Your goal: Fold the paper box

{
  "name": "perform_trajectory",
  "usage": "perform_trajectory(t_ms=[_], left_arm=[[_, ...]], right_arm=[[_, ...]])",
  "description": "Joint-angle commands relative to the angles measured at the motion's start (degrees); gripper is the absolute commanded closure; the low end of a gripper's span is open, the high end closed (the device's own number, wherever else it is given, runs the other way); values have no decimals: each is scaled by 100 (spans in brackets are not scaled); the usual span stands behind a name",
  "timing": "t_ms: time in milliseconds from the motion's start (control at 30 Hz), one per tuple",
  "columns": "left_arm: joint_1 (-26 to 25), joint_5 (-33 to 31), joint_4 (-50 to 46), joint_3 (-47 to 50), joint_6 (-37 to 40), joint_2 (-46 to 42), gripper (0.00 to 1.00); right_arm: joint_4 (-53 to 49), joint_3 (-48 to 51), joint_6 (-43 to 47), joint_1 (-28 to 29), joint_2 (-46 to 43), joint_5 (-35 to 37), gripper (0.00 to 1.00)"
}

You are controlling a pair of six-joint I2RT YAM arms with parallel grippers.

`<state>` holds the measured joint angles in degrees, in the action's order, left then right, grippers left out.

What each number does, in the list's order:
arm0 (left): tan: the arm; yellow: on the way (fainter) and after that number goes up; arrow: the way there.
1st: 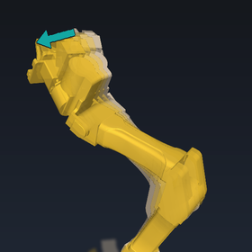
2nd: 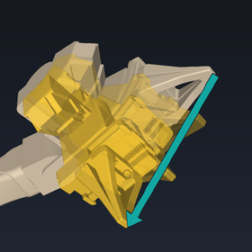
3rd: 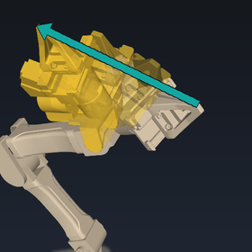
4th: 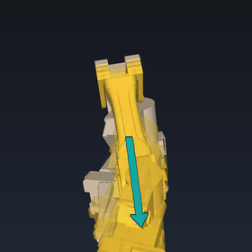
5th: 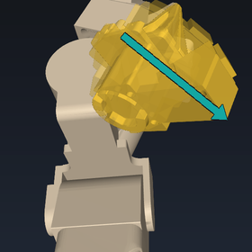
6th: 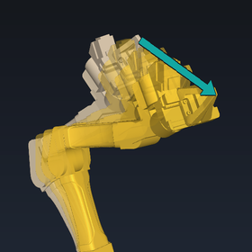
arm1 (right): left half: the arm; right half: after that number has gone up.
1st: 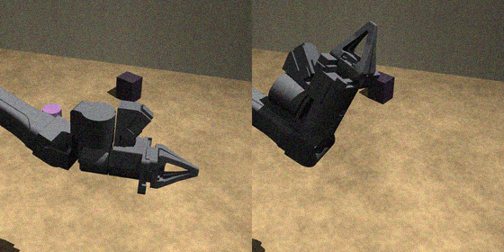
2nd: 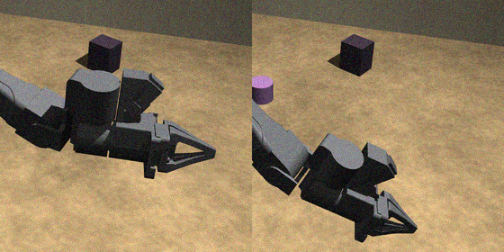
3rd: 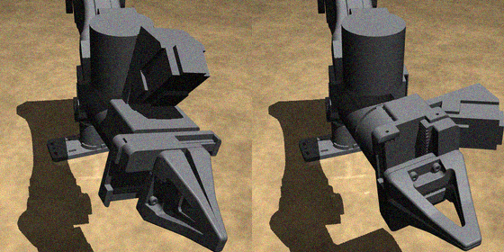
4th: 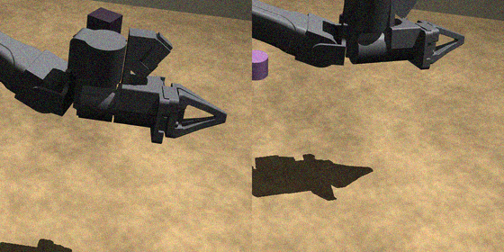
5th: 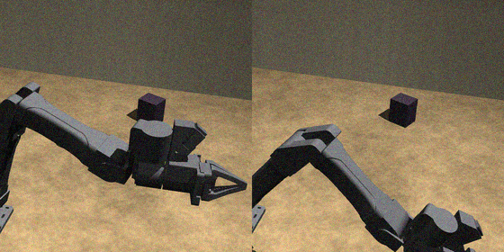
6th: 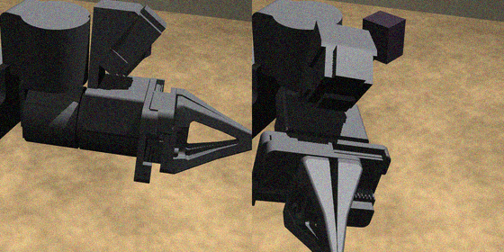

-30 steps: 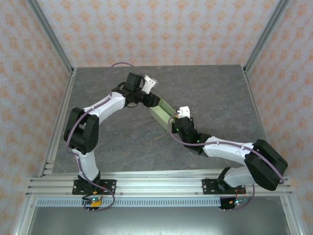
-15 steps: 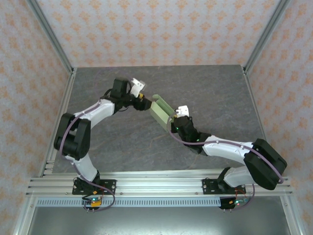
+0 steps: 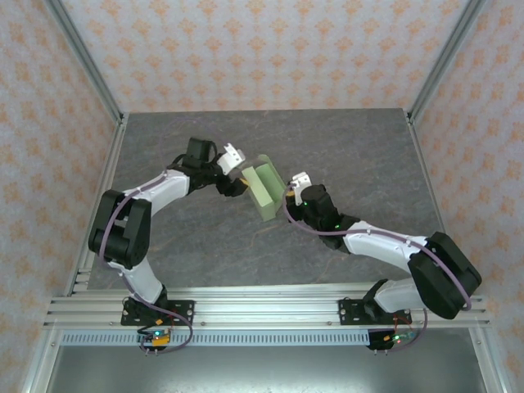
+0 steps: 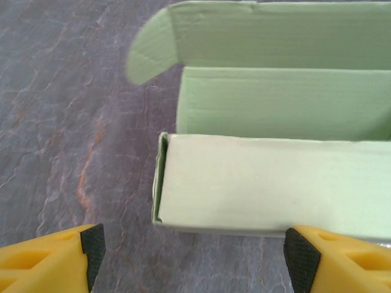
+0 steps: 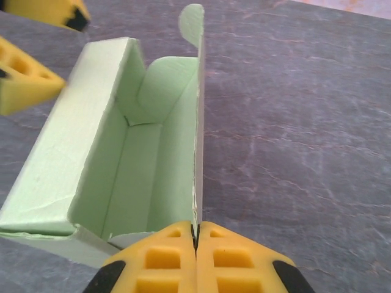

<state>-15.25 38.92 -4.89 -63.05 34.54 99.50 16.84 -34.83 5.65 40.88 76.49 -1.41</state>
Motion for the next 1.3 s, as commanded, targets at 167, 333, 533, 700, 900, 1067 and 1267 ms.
perform_trajectory(t_ms=[167,333,533,700,900,1067,1267], left_arm=[[-822,-1806,-323,-627,120,515,23],[-845,-1483,-375,-660,15,467,24],[-907,-1343,-1464,-1360,-5,815,26],[-842,-1017,-1728,-1759,-1112,1193,28],[-989,-1167,-2355,-2198,-1630,1544,29],[-1116,-1679,-2426,-2136,-1870,1695,29],[-1116,-1890,-2486,-2136,-2100,1751,30]], right_arm=[[262,-199,7,16,266,-895,100],[349,-184,-56,16,358,-1051,99],[253,-112,-214,-51,318,-871,97],[23,-113,-327,-159,436,-650,97],[-259,-200,-1117,-523,443,-975,77],[-343,-44,-2345,-667,134,-1025,55],[-1115,-194,-3432,-1161,-192,-888,36]])
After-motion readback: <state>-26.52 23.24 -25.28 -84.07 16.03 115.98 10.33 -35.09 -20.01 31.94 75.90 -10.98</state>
